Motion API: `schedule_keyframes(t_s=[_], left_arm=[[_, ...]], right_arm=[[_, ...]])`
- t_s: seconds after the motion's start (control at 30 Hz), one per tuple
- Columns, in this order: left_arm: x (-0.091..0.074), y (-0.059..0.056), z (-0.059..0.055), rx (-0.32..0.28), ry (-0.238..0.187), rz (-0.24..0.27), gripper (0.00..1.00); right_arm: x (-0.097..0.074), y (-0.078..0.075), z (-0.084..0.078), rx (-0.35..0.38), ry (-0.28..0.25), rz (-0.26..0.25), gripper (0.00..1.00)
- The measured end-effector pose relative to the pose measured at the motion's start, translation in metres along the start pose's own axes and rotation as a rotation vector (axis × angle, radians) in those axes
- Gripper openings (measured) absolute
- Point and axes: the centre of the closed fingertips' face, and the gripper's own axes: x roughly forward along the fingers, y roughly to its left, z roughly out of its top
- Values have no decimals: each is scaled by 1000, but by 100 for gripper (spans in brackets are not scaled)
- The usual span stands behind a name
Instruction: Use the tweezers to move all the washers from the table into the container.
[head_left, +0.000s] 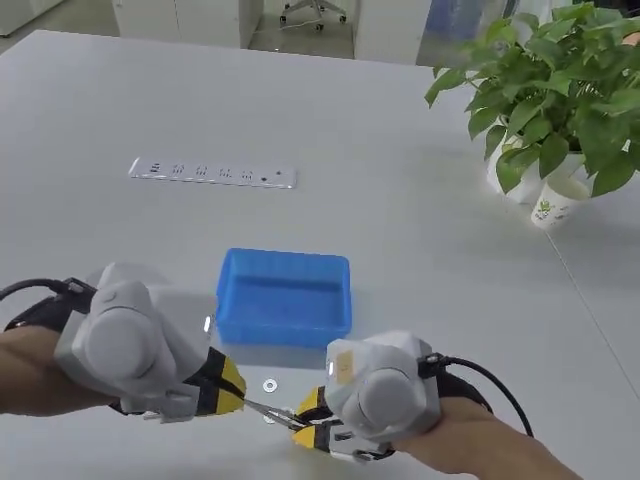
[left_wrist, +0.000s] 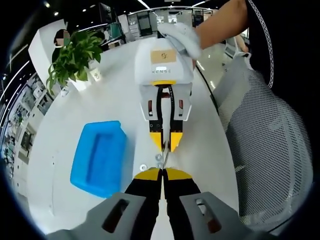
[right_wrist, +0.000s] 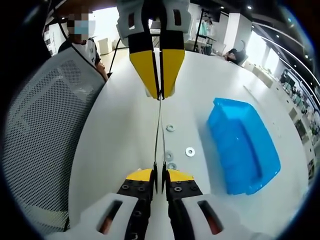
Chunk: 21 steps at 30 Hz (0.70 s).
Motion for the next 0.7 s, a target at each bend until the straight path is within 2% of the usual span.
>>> schedule_keyframes(t_s=[0.27, 0.7], left_arm=[[-9, 2, 21, 20, -41, 3, 5], [-4, -4, 38, 14, -95, -38, 5]], right_arm=[[1, -2, 12, 3, -35, -14, 11], [6, 6, 16, 25, -63, -1, 11]])
